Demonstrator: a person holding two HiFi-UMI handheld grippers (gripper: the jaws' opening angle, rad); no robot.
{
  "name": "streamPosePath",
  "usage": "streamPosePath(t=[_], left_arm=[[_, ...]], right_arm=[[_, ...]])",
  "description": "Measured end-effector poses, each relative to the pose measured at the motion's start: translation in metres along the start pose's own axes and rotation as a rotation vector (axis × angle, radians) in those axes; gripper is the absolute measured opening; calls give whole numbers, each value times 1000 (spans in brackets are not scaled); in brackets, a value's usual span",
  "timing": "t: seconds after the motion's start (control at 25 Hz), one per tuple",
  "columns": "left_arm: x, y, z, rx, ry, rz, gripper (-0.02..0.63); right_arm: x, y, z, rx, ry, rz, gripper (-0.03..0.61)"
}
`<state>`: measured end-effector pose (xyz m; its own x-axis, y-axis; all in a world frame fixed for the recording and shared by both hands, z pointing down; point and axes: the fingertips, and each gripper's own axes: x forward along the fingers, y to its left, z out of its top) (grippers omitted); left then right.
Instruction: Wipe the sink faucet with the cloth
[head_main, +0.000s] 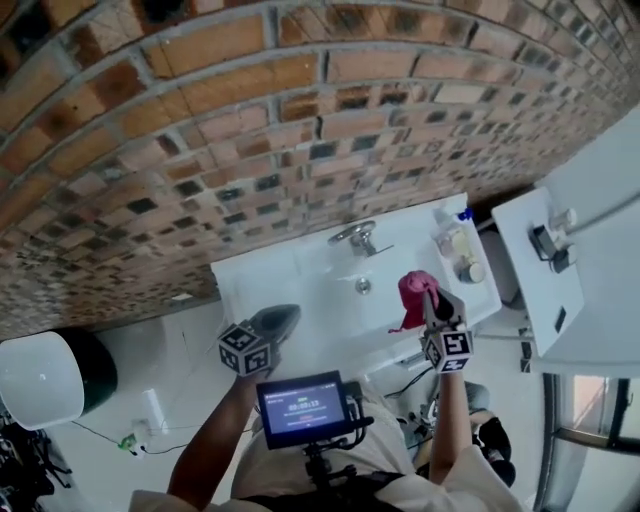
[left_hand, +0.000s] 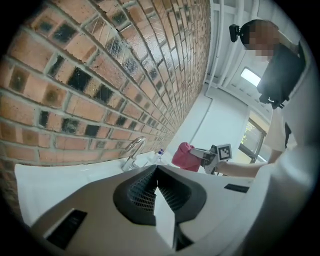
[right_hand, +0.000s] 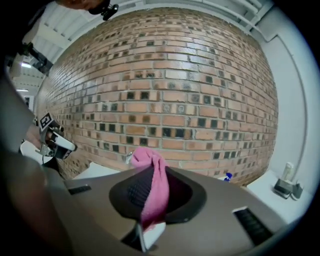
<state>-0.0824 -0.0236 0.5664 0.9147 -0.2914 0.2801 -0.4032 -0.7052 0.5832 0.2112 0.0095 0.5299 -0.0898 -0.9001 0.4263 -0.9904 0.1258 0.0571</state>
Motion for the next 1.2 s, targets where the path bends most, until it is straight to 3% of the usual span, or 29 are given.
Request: streamPosePath(t=[0.16, 0.32, 0.76, 0.96, 1.2], left_arm=[[-7, 11, 2, 19, 9, 10, -14], [-8, 18, 0, 10, 18, 18, -12], [4, 32, -5, -20, 51, 59, -12], [16, 31, -1, -17, 64, 73, -12], [30, 26, -1, -14, 71, 99, -12]], right_arm=[[-9, 26, -8, -3, 56, 24, 49], [-5, 24, -26, 28, 38, 6, 49], [65, -28, -11, 42, 76, 7, 49], [142, -56, -2, -33, 217, 82, 49], [239, -63, -44, -77, 426, 172, 49]])
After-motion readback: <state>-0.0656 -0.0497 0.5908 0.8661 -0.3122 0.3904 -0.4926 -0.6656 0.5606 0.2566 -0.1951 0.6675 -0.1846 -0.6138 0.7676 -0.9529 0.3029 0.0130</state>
